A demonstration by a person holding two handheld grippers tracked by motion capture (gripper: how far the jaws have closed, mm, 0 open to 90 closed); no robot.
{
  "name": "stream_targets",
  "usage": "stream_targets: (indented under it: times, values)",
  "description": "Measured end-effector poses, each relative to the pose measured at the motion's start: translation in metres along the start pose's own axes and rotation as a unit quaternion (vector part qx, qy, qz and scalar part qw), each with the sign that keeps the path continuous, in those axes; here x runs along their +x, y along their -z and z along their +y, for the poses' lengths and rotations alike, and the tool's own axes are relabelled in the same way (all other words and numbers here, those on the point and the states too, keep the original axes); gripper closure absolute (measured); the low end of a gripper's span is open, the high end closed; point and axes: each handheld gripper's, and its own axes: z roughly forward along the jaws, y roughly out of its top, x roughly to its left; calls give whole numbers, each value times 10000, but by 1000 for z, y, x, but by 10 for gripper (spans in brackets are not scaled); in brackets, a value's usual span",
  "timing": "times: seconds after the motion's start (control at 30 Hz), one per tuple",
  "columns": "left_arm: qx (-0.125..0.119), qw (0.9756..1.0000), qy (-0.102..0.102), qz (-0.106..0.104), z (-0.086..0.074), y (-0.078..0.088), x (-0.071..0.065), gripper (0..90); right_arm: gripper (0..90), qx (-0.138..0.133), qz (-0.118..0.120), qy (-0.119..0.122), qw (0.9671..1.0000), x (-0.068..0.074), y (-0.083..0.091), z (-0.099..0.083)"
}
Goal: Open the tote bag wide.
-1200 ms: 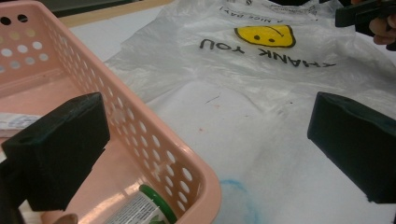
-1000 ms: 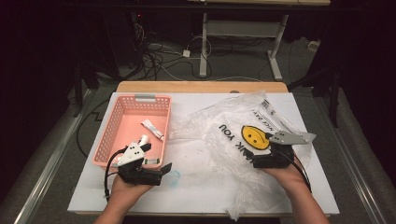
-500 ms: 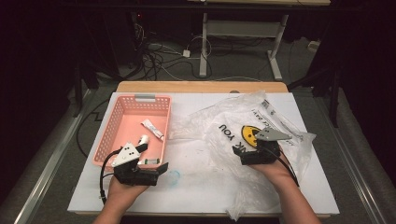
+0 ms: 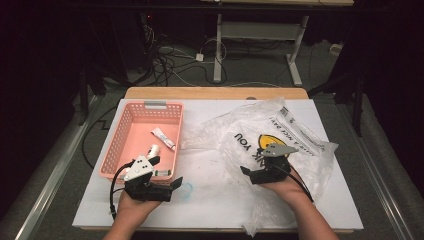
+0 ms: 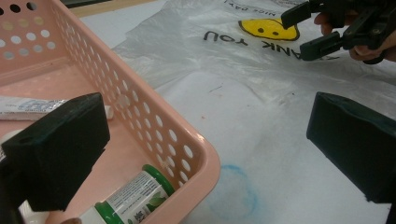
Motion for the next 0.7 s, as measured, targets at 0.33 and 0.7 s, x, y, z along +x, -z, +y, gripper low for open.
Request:
stream_targets:
  times: [0.33, 0.7]
  values:
    - [-4, 10000, -26, -35, 0, 0, -3, 0, 160, 717, 388, 485, 9955, 24, -23, -3]
    - [12, 10000, 9, -70, -2, 2, -7, 0, 451, 790, 474, 459, 9947, 21, -27, -7]
